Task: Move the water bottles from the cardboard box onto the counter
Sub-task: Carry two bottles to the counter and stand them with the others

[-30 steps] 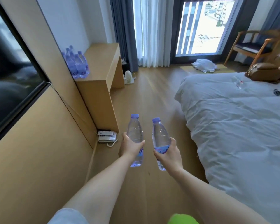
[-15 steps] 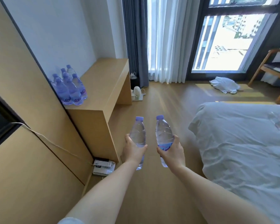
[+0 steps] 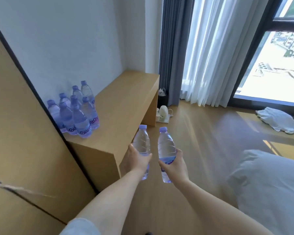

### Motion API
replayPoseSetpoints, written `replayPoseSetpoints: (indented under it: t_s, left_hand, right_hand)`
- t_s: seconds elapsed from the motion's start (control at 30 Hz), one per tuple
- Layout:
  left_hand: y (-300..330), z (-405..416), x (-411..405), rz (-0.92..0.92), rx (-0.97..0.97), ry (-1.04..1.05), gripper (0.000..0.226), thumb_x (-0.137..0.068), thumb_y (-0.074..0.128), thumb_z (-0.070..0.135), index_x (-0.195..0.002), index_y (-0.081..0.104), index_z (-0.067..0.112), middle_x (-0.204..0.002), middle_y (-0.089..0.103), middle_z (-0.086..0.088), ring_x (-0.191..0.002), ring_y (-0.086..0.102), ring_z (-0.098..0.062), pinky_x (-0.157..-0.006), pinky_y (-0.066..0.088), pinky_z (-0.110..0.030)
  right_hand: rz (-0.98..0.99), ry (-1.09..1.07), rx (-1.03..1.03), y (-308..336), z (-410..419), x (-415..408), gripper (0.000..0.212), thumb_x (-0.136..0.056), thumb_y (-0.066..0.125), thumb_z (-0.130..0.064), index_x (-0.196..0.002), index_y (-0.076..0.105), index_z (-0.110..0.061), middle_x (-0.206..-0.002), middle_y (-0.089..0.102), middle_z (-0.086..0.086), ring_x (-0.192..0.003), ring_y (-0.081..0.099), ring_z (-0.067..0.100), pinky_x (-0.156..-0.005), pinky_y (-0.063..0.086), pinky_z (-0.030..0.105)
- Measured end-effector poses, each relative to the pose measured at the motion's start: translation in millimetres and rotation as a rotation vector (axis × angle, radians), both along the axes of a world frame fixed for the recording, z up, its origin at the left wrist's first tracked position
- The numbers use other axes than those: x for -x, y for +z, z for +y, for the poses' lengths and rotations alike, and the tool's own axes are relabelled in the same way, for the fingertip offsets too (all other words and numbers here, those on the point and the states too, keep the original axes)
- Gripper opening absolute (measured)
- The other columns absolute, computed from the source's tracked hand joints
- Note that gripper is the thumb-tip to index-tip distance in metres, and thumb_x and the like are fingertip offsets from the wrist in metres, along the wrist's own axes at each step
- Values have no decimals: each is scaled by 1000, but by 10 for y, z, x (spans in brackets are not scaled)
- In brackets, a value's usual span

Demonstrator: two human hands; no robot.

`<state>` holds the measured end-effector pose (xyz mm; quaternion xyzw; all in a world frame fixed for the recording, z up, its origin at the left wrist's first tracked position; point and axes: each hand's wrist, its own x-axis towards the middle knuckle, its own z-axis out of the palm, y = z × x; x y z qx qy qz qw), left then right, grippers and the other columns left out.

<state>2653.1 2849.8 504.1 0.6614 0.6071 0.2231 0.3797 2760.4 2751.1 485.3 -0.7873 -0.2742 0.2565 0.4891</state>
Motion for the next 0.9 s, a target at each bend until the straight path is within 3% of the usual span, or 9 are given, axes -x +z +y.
replayPoseSetpoints:
  t_s: [0.17, 0.37, 0.47, 0.53, 0.7, 0.8, 0.9]
  left_hand:
    - [192, 968, -494, -69, 18, 40, 65, -74, 72, 47, -118, 32, 21, -118, 54, 3, -98, 60, -27, -77, 47, -37]
    - [164, 1930, -787, -222, 107, 145, 60, -72, 76, 39, -109, 32, 22, -100, 56, 5, -75, 56, -12, -57, 38, -26]
    - [54, 2406, -874, -231, 161, 190, 59, -72, 78, 37, -105, 31, 23, -91, 54, 9, -72, 53, -8, -55, 37, -24]
    - [-41, 2736, -954, -236, 158, 236, 61, -71, 80, 34, -106, 31, 24, -88, 53, 11, -70, 51, -5, -53, 35, -21]
    - [-171, 3438, -1206, -361, 172, 418, 66, -71, 83, 27, -115, 35, 20, -102, 56, 4, -87, 57, -16, -70, 42, -26]
    - [-188, 3699, -1221, -462, 185, 523, 68, -71, 82, 22, -123, 38, 22, -112, 57, 0, -95, 60, -16, -70, 51, -29]
    - [-190, 3889, -1192, -413, 187, 677, 86, -71, 82, 26, -139, 30, 26, -127, 42, -4, -115, 51, -26, -88, 49, -37]
  right_hand:
    - [29, 35, -47, 197, 989, -426, 62, -67, 77, -46, -113, 35, -41, -95, 64, -14, -80, 66, 4, -56, 48, 21]
    - [76, 123, -75, 256, 2107, -877, 64, -68, 79, -40, -116, 37, -37, -93, 61, -12, -78, 64, 1, -46, 45, 15]
    - [123, 182, -45, 160, 2671, -1099, 71, -64, 80, -36, -119, 35, -38, -106, 50, -3, -103, 52, 13, -67, 49, 25]
    - [172, 241, 8, 87, 3072, -1269, 74, -64, 80, -35, -122, 35, -34, -112, 46, 0, -105, 50, 16, -79, 49, 31]
    - [261, 499, 119, -42, 4034, -1674, 60, -66, 84, -31, -110, 44, -25, -114, 54, 6, -105, 56, 21, -90, 53, 39]
    - [301, 668, 156, -41, 4509, -1771, 61, -70, 84, -24, -116, 44, -19, -106, 62, 3, -94, 64, 17, -75, 56, 29]
    - [326, 804, 163, -21, 4911, -1737, 56, -74, 81, -20, -115, 43, -22, -102, 64, -1, -87, 66, 9, -61, 49, 16]
